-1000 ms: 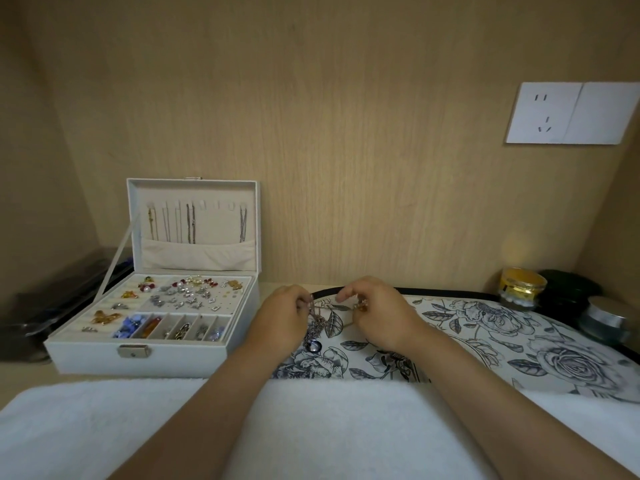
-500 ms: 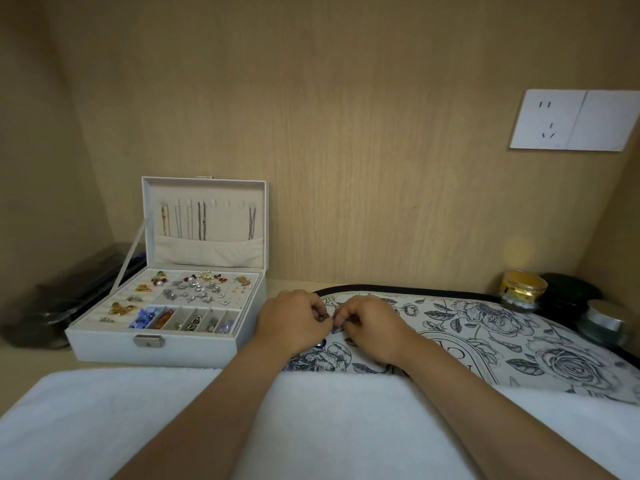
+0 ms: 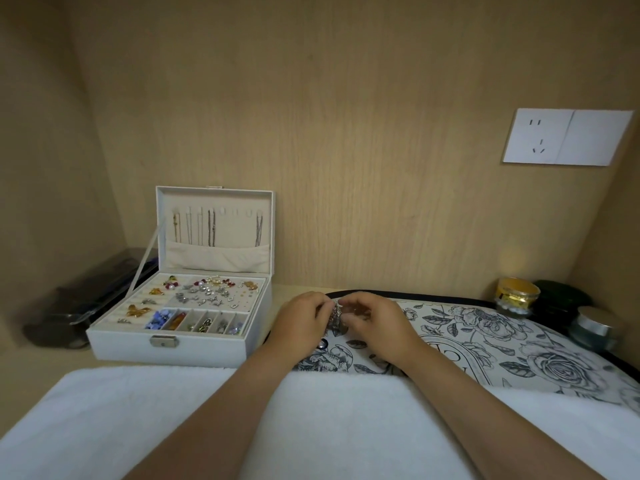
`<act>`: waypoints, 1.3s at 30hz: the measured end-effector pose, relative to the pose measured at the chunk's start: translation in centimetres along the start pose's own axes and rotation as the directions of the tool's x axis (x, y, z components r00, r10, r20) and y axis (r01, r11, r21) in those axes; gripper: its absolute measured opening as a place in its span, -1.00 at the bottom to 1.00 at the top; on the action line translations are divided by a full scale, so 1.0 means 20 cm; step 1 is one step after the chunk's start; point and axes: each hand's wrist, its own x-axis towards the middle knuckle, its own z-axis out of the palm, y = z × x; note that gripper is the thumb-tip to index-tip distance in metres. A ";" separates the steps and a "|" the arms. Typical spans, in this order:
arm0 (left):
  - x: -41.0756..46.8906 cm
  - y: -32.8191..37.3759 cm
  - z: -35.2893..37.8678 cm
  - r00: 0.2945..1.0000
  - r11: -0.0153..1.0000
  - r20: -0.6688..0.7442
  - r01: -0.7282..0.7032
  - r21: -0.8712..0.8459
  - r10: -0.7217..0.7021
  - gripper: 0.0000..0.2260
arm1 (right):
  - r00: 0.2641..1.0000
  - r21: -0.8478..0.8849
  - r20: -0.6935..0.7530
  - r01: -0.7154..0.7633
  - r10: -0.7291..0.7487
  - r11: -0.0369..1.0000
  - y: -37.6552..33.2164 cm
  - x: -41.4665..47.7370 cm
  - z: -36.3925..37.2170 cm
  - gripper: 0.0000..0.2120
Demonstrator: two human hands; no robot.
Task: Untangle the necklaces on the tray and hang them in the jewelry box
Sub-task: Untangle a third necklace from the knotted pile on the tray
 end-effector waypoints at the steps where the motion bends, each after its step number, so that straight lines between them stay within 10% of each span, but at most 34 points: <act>1: -0.01 0.02 -0.01 1.000 0.994 0.017 0.026 -0.103 -0.024 -0.83 | 1.000 0.089 -0.001 -0.029 0.029 0.996 -0.01 0.00 0.00 -0.82; 39: -0.01 0.05 -0.07 0.967 0.694 0.230 0.242 -0.678 -0.113 -0.77 | 0.971 0.440 0.172 -0.225 0.164 0.869 -0.03 0.00 -0.06 -0.79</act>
